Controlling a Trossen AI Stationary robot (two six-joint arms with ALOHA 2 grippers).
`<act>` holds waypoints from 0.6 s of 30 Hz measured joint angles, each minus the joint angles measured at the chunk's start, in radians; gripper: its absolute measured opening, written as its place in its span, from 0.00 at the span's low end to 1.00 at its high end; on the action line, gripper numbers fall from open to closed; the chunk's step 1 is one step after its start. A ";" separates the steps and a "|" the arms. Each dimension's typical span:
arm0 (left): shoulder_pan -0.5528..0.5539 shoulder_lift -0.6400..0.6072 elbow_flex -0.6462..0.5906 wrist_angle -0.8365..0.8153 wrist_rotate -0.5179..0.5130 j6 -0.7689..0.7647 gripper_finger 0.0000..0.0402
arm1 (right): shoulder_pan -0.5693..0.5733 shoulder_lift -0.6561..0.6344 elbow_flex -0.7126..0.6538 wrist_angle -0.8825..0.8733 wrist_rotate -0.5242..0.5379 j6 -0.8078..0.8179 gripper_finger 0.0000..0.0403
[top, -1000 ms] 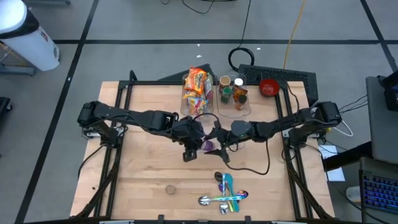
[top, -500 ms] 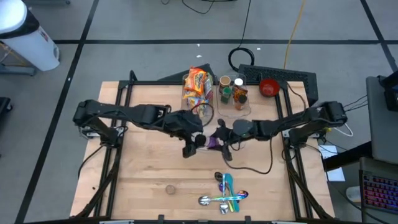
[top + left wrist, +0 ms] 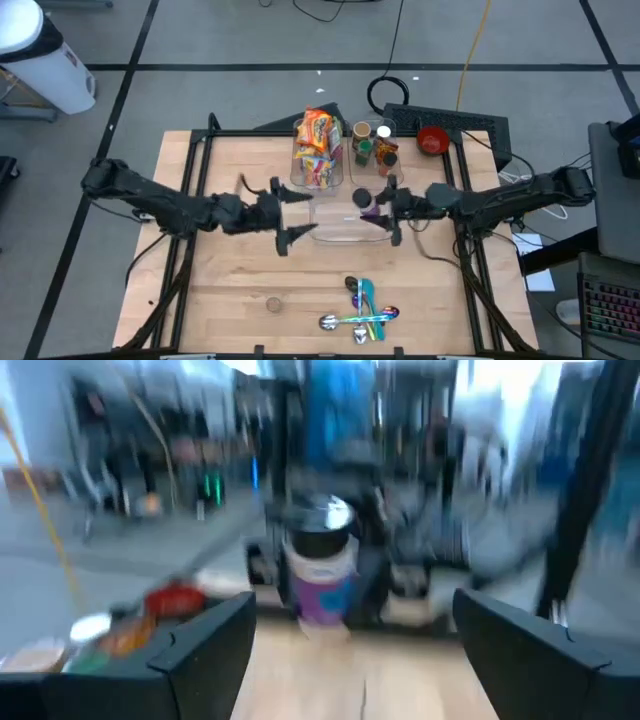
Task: Pick & Place Food Item
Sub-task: Put the purple seasoning bottle into the right transparent bin
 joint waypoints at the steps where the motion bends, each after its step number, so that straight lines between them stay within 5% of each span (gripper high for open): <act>1: 0.017 0.019 -0.044 0.131 0.016 -0.002 0.85 | 0.000 0.000 -0.017 0.059 -0.001 0.009 0.42; 6: 0.075 0.149 -0.108 0.458 0.044 -0.133 0.85 | 0.000 0.029 -0.045 0.172 -0.001 0.018 0.42; 11: 0.127 0.294 -0.031 0.462 0.061 -0.128 0.85 | 0.000 0.096 -0.043 0.279 -0.001 0.032 0.42; 18: 0.172 0.446 0.119 0.476 0.220 -0.120 0.82 | 0.000 0.180 -0.043 0.369 -0.002 0.036 0.42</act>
